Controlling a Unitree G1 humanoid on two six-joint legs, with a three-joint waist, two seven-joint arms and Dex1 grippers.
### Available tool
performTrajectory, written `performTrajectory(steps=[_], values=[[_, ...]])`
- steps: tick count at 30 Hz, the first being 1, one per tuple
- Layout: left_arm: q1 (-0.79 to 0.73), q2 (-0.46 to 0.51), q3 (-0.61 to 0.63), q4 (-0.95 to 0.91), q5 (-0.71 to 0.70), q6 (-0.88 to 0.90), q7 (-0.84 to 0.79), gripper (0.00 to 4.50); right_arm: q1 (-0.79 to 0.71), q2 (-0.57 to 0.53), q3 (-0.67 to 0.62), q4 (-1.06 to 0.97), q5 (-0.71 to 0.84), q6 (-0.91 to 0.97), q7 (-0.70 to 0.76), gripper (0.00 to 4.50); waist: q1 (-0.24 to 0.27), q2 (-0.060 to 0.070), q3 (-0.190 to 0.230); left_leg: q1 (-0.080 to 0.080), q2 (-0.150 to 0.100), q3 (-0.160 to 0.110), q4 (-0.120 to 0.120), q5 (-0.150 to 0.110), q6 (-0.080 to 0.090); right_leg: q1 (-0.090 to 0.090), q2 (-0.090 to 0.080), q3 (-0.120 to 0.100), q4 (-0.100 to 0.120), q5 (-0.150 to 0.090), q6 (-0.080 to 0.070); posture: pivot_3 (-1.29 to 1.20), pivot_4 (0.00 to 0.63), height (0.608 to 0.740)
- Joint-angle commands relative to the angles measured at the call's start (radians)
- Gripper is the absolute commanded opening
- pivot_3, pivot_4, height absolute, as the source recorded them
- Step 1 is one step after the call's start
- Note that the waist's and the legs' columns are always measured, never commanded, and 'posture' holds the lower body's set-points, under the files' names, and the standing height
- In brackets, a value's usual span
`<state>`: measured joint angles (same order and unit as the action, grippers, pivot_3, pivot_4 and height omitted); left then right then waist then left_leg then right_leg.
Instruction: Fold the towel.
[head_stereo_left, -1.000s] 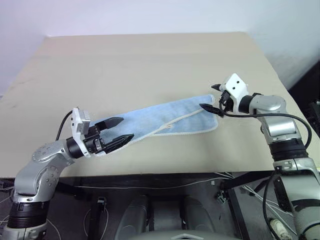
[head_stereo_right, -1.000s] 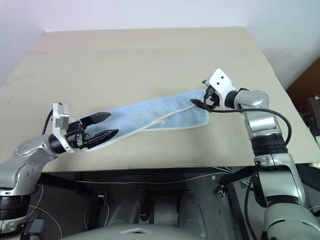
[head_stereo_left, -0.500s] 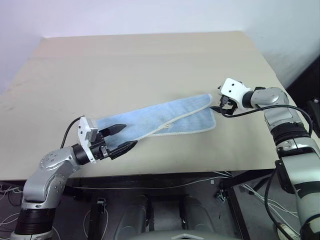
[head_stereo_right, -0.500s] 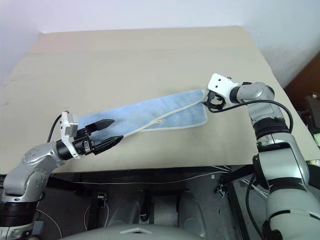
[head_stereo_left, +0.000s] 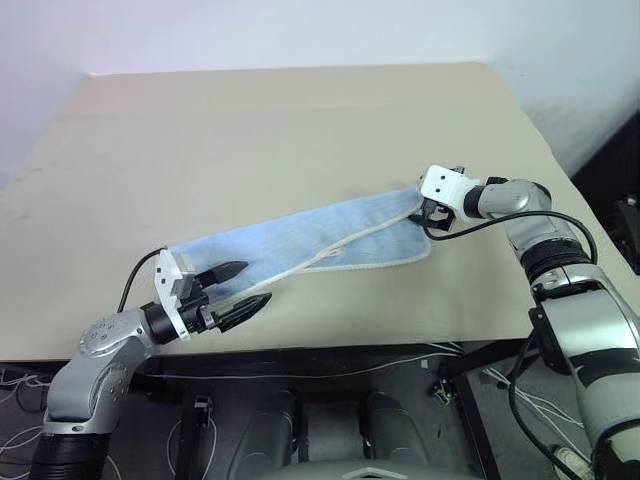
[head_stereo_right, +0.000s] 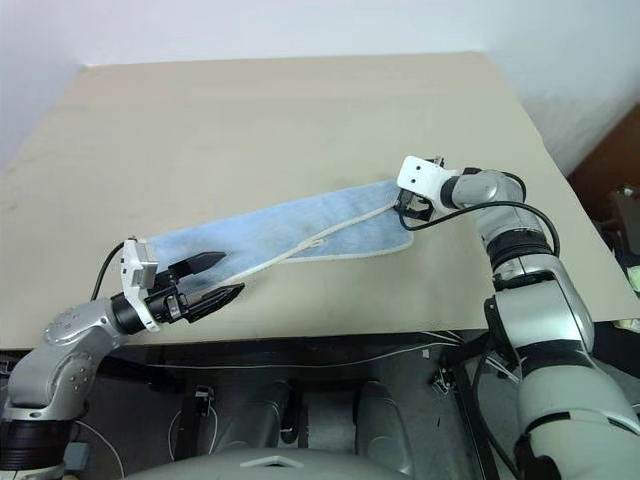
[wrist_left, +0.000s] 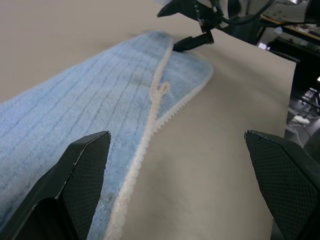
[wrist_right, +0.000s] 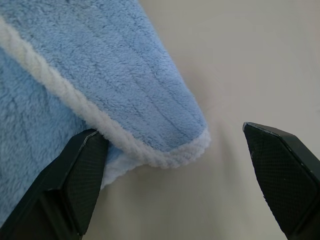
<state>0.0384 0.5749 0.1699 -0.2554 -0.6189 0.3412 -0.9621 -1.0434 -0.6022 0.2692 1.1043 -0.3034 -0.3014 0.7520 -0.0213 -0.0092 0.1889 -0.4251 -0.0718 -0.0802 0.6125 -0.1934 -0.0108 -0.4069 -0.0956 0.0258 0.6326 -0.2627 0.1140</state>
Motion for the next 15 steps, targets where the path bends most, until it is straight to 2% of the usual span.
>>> performTrajectory(steps=[1,3,13,15], values=[[0.01,-0.002,0.006,-0.005,0.004,-0.029,-0.014,4.5,-0.038,0.003,-0.011,0.002,-0.001,-0.019,-0.008,4.09,0.001,0.0,0.0,0.0,0.0,0.0,0.0,0.0,0.0,0.0,0.0,0.0,0.0,0.0,0.0,0.0,0.15,0.74],[0.015,-0.002,0.008,-0.002,0.003,-0.035,-0.016,4.5,-0.039,0.0,-0.014,0.008,-0.003,-0.027,-0.013,3.55,0.001,0.0,0.0,0.0,0.0,0.0,0.0,0.0,0.0,0.0,0.0,0.0,0.0,0.0,0.0,0.0,0.15,0.74],[0.013,-0.01,-0.004,0.027,0.017,-0.066,-0.031,4.5,-0.053,0.004,-0.02,0.033,-0.016,-0.052,-0.073,0.04,0.001,0.0,0.0,0.0,0.0,0.0,0.0,0.0,0.0,0.0,0.0,0.0,0.0,0.0,0.0,0.0,0.15,0.74],[0.006,-0.011,-0.006,0.028,0.018,-0.063,-0.032,4.5,-0.053,0.006,-0.031,0.024,-0.004,-0.069,-0.069,0.01,0.001,0.0,0.0,0.0,0.0,0.0,0.0,0.0,0.0,0.0,0.0,0.0,0.0,0.0,0.0,0.0,0.15,0.74]])
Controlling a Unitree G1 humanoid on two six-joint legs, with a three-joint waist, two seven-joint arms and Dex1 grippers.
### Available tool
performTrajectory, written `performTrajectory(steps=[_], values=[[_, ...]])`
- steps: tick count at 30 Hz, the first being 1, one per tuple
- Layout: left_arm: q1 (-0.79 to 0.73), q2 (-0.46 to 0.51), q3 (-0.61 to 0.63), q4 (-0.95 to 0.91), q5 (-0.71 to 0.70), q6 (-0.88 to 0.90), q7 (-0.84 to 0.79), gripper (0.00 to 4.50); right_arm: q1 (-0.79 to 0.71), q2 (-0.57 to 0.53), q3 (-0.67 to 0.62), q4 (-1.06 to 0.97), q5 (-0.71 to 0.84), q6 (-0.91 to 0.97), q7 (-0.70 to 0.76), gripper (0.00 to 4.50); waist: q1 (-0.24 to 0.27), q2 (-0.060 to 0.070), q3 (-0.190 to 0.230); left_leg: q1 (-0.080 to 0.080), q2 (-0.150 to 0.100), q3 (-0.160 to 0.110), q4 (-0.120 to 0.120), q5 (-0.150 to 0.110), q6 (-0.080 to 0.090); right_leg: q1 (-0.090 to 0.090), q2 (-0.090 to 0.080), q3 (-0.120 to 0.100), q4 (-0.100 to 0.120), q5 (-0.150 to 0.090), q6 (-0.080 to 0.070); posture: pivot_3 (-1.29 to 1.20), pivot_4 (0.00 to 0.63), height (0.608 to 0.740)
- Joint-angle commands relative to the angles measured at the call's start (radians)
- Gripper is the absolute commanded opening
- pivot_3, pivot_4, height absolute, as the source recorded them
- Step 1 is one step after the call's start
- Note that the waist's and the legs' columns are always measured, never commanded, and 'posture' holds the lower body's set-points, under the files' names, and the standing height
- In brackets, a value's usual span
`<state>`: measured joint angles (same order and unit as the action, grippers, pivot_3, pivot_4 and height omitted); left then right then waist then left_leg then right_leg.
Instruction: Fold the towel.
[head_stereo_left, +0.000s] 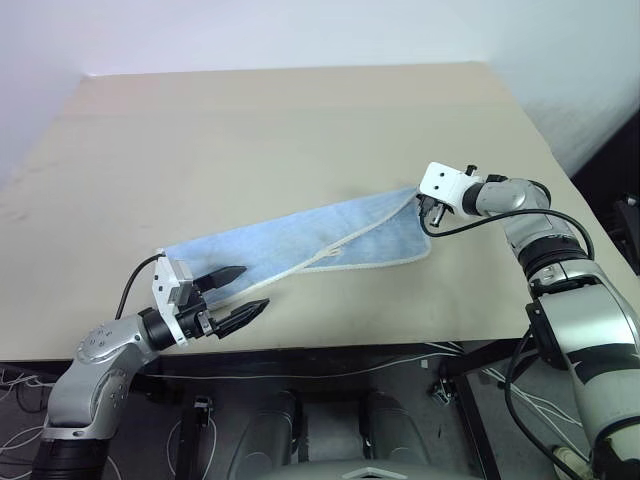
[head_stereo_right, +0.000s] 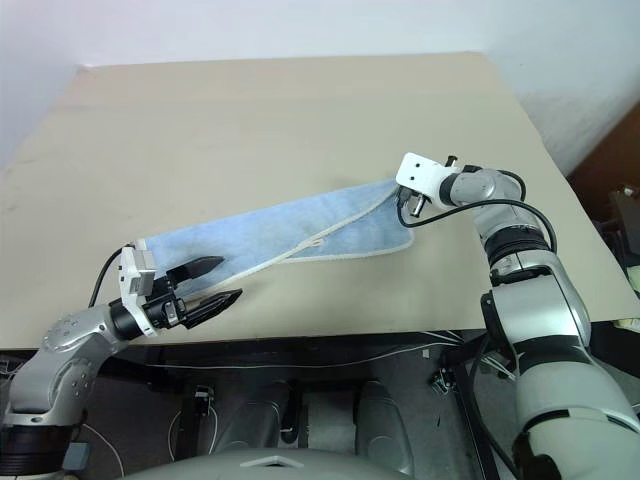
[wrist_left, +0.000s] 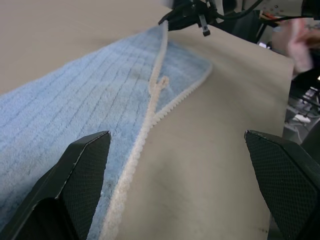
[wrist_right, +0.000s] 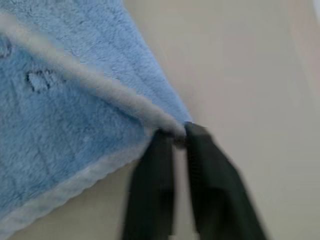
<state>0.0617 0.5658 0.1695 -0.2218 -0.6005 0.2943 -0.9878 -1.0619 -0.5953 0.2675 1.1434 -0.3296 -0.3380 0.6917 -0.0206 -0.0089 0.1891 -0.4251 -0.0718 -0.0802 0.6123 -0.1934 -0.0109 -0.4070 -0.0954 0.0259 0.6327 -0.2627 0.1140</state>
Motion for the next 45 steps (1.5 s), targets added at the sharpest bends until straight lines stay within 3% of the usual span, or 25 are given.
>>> performTrajectory(steps=[1,13,21,25,29,36,45], values=[[-0.021,-0.002,-0.005,-0.003,0.0,-0.016,-0.008,4.5,-0.033,-0.001,-0.034,-0.022,0.03,-0.04,0.001,0.01,0.0,0.0,0.0,0.0,0.0,0.0,0.0,0.0,0.0,0.0,0.0,0.0,0.0,0.0,0.0,0.0,0.15,0.74],[-0.072,0.024,0.002,-0.073,-0.021,0.076,0.03,4.5,-0.061,-0.022,-0.109,-0.167,0.113,-0.006,0.026,0.01,0.0,0.0,0.0,0.0,0.0,0.0,0.0,0.0,0.0,0.0,0.0,0.0,0.001,0.0,0.0,0.0,0.15,0.74],[-0.014,0.066,0.043,-0.106,-0.01,0.088,0.035,4.5,-0.069,0.066,-0.26,-0.496,0.273,0.255,-0.067,0.01,-0.001,0.001,0.001,0.0,0.001,0.0,-0.001,0.0,0.0,-0.001,0.0,0.001,0.001,0.0,0.0,0.0,0.15,0.74],[-0.001,0.079,0.072,-0.114,-0.019,0.086,0.058,4.5,-0.032,0.086,-0.271,-0.675,0.308,0.339,-0.069,0.01,0.007,0.001,0.001,0.0,0.0,-0.001,-0.001,0.0,0.0,-0.002,0.0,0.0,0.001,0.0,0.0,0.0,0.15,0.74],[0.057,0.104,0.13,-0.111,0.002,0.055,0.047,4.5,0.007,0.108,-0.254,-0.864,0.336,0.431,-0.059,0.01,0.005,0.001,0.001,-0.001,0.0,-0.001,-0.001,0.0,0.0,-0.002,-0.001,0.0,0.001,0.0,0.0,0.0,0.15,0.74],[0.163,0.138,0.168,-0.099,0.051,-0.04,-0.005,4.5,-0.005,0.126,-0.259,-0.946,0.37,0.512,-0.065,0.01,0.003,0.001,0.001,0.0,0.001,0.0,-0.002,0.0,0.0,-0.002,-0.002,0.0,0.001,-0.001,-0.002,0.0,0.15,0.74],[0.105,0.098,0.132,0.067,0.138,-0.209,-0.017,4.5,-0.056,0.15,-0.288,-1.017,0.429,0.583,-0.103,0.01,0.004,0.001,0.001,-0.001,0.001,-0.001,-0.002,0.0,-0.001,-0.003,-0.002,0.0,0.001,0.0,-0.001,0.0,0.15,0.74]])
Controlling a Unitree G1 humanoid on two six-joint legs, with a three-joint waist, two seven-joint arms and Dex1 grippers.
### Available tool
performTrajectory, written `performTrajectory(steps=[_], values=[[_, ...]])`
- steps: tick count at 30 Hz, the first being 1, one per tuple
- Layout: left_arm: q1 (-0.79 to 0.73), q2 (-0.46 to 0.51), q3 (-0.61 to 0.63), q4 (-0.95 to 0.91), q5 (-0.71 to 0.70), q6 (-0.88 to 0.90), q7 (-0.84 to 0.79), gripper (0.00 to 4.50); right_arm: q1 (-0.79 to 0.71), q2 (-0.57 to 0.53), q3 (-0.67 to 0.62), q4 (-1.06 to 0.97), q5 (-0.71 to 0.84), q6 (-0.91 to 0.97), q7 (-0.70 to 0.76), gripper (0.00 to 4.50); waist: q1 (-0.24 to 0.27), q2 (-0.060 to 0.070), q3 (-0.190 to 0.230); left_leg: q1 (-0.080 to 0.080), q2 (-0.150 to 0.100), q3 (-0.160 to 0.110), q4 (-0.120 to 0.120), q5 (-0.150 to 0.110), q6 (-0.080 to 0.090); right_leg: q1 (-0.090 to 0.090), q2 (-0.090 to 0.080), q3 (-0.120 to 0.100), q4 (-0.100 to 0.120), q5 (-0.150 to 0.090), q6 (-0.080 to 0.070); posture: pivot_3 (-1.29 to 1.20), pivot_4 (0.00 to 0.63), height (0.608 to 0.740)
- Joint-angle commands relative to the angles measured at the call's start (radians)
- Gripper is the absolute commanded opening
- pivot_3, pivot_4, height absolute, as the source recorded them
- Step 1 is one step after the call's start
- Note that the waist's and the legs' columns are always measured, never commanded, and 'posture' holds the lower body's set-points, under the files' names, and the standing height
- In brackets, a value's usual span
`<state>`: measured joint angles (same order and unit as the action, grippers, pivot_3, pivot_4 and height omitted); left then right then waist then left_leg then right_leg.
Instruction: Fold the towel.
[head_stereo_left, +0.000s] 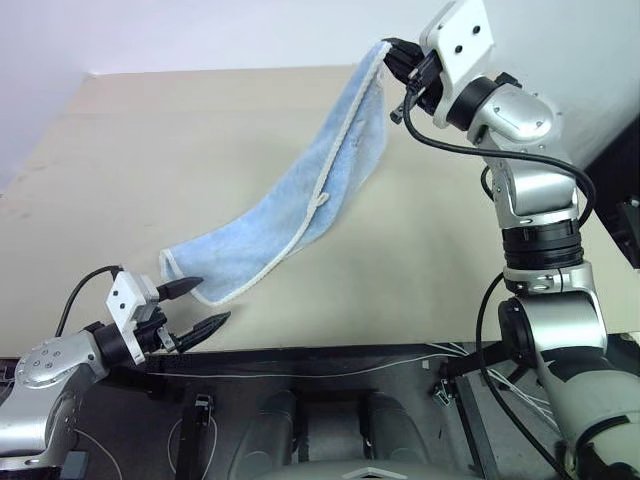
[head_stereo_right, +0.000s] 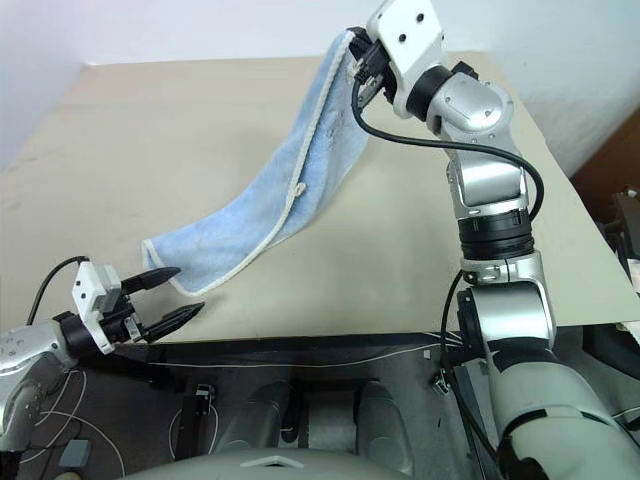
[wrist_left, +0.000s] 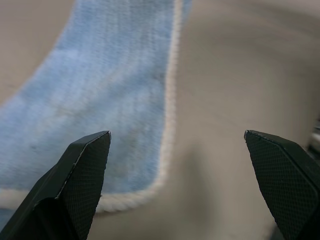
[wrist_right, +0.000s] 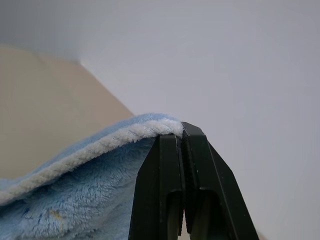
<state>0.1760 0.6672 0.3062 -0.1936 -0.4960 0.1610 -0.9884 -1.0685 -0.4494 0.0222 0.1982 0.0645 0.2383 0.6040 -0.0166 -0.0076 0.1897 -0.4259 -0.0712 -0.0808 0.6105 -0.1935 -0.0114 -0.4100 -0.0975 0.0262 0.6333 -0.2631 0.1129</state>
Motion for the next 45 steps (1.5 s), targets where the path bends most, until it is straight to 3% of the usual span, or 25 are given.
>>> performTrajectory(steps=[1,14,17,28,29,33,41,45], values=[[-0.015,-0.006,-0.01,0.059,0.044,-0.096,-0.022,4.5,-0.054,0.005,-0.041,-0.078,0.038,0.012,-0.017,0.01,0.0,0.0,0.0,0.0,0.0,0.0,0.0,0.0,0.0,0.0,0.0,0.0,0.0,0.0,0.0,0.0,0.15,0.74],[-0.147,0.062,-0.077,0.273,0.118,-0.263,-0.163,4.5,-0.009,0.007,-0.019,-0.14,0.028,0.043,-0.05,0.01,-0.001,0.0,0.0,0.0,0.0,0.0,-0.001,0.0,0.0,-0.001,0.0,0.0,0.0,0.0,0.001,0.0,0.15,0.74],[-0.173,0.096,-0.088,0.301,0.129,-0.264,-0.19,3.94,0.011,0.001,-0.022,-0.162,0.03,0.048,-0.055,0.0,-0.002,0.0,0.0,0.0,0.0,0.0,-0.001,0.0,0.0,-0.001,0.0,0.0,0.0,0.0,0.001,0.0,0.15,0.74],[-0.245,0.139,-0.167,0.223,0.141,-0.184,-0.211,0.09,0.061,-0.018,-0.03,-0.213,0.028,0.099,-0.076,0.0,-0.002,0.0,0.0,0.0,0.0,0.0,-0.002,0.0,0.0,-0.002,0.0,0.0,0.0,0.001,0.001,0.0,0.15,0.74],[-0.244,0.144,-0.167,0.203,0.13,-0.165,-0.216,0.04,0.066,-0.021,-0.027,-0.21,0.023,0.097,-0.079,0.0,-0.002,0.0,0.0,0.0,0.0,0.0,-0.002,0.0,0.0,-0.001,0.0,0.0,0.0,0.001,0.001,0.0,0.15,0.74],[-0.222,0.187,-0.141,0.118,0.051,-0.009,-0.238,0.04,0.08,-0.023,-0.021,-0.208,0.016,0.095,-0.083,0.0,-0.004,0.0,0.0,-0.001,0.0,0.0,-0.002,0.0,0.0,-0.001,0.0,0.0,0.0,0.001,0.001,0.0,0.15,0.74],[-0.198,0.253,-0.128,0.093,0.039,0.044,-0.28,2.56,0.091,-0.013,-0.015,-0.197,0.013,0.088,-0.092,0.0,-0.004,0.0,0.0,0.0,0.001,0.0,-0.002,0.0,0.0,-0.002,0.0,0.0,0.0,0.0,0.001,0.0,0.15,0.74],[-0.236,0.207,-0.131,0.18,0.135,-0.113,-0.212,3.93,0.096,-0.012,-0.014,-0.202,0.013,0.09,-0.095,0.0,0.0,0.0,0.0,0.0,0.0,0.0,-0.003,0.0,0.0,-0.001,0.0,0.0,-0.001,0.0,0.001,0.0,0.15,0.74]])
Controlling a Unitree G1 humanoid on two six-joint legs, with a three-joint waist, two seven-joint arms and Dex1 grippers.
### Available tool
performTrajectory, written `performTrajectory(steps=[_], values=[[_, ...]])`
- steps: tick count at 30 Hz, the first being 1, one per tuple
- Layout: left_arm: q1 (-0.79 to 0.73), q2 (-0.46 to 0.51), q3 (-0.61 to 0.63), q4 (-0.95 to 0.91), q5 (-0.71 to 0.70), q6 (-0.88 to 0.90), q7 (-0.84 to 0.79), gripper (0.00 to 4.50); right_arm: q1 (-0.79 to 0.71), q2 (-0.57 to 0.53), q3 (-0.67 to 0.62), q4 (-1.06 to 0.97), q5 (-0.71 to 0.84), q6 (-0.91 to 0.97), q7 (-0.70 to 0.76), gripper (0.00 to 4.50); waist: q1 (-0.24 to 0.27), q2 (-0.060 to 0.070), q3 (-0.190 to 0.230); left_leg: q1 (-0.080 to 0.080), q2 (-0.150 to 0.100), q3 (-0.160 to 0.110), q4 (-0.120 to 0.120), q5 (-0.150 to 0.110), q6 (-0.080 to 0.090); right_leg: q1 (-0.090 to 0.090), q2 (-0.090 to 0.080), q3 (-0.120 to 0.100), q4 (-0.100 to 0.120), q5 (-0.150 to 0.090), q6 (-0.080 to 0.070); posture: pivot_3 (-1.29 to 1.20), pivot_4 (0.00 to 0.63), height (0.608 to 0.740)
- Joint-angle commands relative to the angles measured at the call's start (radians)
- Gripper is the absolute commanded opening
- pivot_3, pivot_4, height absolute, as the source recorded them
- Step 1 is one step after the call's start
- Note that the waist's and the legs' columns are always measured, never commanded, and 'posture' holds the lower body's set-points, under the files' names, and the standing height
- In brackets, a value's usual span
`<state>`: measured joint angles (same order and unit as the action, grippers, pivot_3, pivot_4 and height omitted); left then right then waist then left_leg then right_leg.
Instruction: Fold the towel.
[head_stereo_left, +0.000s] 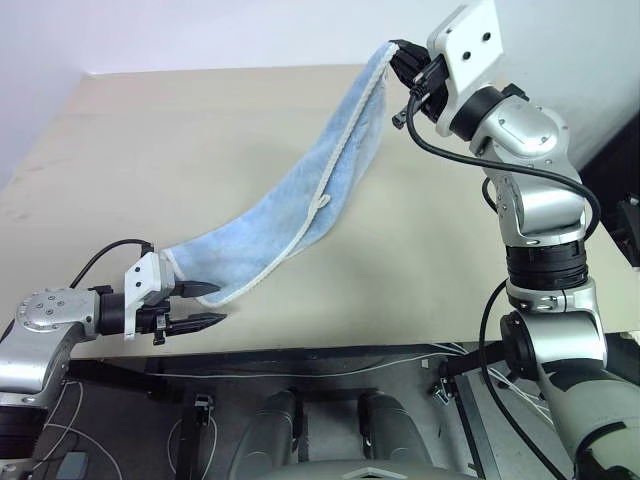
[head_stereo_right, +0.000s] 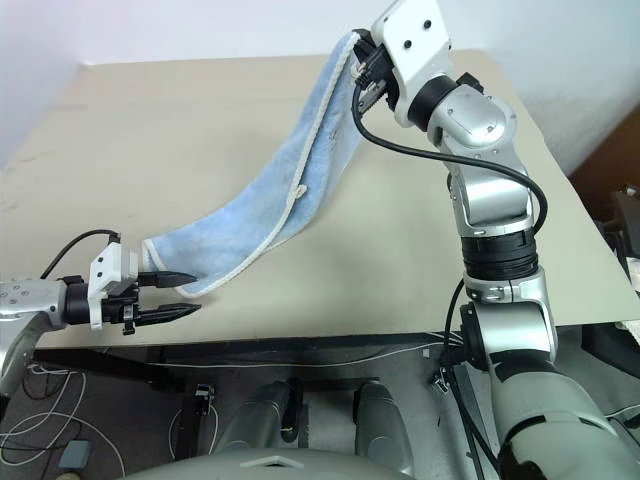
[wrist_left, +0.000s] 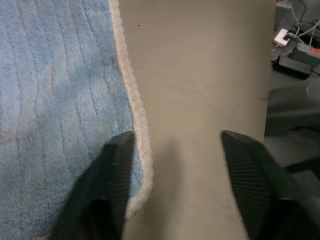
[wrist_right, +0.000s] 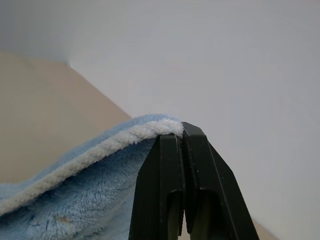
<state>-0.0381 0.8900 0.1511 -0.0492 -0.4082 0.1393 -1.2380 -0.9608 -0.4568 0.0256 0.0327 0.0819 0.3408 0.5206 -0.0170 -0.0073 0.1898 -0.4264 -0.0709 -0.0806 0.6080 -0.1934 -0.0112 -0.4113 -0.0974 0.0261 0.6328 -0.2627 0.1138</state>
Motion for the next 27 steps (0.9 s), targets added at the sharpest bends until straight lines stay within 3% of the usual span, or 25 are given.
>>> performTrajectory(steps=[1,2,9,14,17,27], values=[[-0.027,-0.019,0.022,0.052,0.059,-0.112,0.045,4.25,-0.01,-0.006,-0.018,-0.037,-0.004,-0.012,-0.012,0.0,0.0,0.0,0.0,0.0,0.0,0.0,0.0,0.0,0.0,0.0,0.0,0.0,0.0,0.0,0.0,0.0,0.15,0.74],[-0.03,-0.017,0.014,0.071,0.082,-0.128,0.054,4.46,-0.01,-0.008,-0.018,-0.036,-0.004,-0.011,-0.013,0.0,0.0,0.0,0.0,0.0,0.0,0.0,0.0,0.0,0.0,0.0,0.0,0.0,0.0,0.0,0.0,0.0,0.15,0.74],[-0.008,0.002,-0.037,0.17,0.176,-0.303,0.002,4.46,-0.004,-0.011,-0.02,-0.044,-0.002,0.019,-0.018,0.0,-0.003,0.0,0.0,0.0,0.0,0.0,-0.001,0.0,0.0,-0.001,0.0,0.0,0.0,0.0,0.0,0.0,0.15,0.74],[-0.041,-0.028,-0.066,0.221,0.222,-0.329,0.057,4.46,-0.002,-0.015,-0.022,-0.051,-0.006,0.027,-0.021,0.0,0.0,0.0,0.0,0.0,0.0,0.0,-0.001,0.0,0.0,-0.001,0.0,0.0,0.0,0.0,0.0,0.0,0.15,0.74],[-0.068,-0.035,-0.087,0.265,0.251,-0.327,0.077,3.86,-0.003,-0.014,-0.025,-0.051,-0.004,0.035,-0.025,0.0,0.005,0.002,-0.001,0.001,0.0,0.0,0.0,0.0,0.0,0.0,0.0,0.0,0.0,0.0,0.0,0.0,0.15,0.74],[-0.107,-0.045,-0.097,0.347,0.245,-0.333,0.113,0.79,0.0,-0.023,-0.026,-0.063,0.004,0.059,-0.018,0.0,0.004,0.006,-0.003,0.008,0.001,-0.002,0.0,-0.001,-0.002,0.004,0.0,-0.001,0.001,0.002,-0.009,0.0,0.15,0.74]])
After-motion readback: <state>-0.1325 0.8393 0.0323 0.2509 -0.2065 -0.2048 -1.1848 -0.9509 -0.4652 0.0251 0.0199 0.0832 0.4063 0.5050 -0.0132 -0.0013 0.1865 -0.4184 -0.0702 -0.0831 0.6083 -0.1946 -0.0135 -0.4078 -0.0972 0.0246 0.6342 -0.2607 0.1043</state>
